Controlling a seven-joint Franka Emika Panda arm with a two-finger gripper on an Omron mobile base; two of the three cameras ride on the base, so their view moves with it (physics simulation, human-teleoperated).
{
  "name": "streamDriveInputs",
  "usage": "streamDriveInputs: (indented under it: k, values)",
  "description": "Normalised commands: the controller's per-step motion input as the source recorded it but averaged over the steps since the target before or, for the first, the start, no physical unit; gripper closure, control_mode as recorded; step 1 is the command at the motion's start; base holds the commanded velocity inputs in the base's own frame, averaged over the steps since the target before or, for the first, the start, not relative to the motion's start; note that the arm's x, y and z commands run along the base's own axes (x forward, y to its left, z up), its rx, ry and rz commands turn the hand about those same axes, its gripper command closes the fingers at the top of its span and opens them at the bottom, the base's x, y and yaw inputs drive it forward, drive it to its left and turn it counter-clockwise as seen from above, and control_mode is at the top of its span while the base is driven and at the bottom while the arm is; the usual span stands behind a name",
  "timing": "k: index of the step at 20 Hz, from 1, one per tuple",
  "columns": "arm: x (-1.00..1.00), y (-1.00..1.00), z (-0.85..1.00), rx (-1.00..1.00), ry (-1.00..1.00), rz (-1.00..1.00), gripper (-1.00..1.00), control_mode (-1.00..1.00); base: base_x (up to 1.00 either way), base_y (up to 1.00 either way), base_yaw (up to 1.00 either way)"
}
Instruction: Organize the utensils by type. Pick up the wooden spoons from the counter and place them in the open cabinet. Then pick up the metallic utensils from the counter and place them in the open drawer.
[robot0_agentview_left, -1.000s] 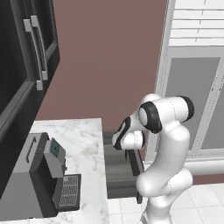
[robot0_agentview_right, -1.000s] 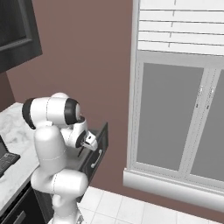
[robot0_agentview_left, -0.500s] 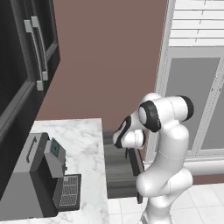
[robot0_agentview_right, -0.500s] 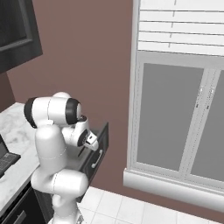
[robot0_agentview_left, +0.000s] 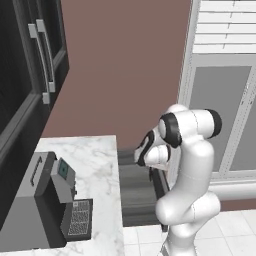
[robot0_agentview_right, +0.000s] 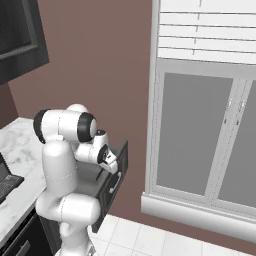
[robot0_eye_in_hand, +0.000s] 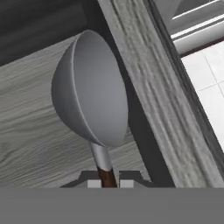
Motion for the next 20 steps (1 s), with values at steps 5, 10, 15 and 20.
streamDriveInputs:
  k: [5,10,15,20]
  values:
    - [0.00,-0.62,-0.92,-0.04,0.08,0.00,1.00,-1.00,0.00,0.00,0.00]
    - [0.00,-0.71,-0.89,-0.01,0.05,0.00,1.00,-1.00,0.00,0.00,0.00]
    - [0.00,-0.73,-0.89,0.00,0.01,0.00,1.00,-1.00,0.00,0.00,0.00]
    - [0.00,-0.37,-0.84,-0.01,0.00,0.00,1.00,-1.00,0.00,0.00,0.00]
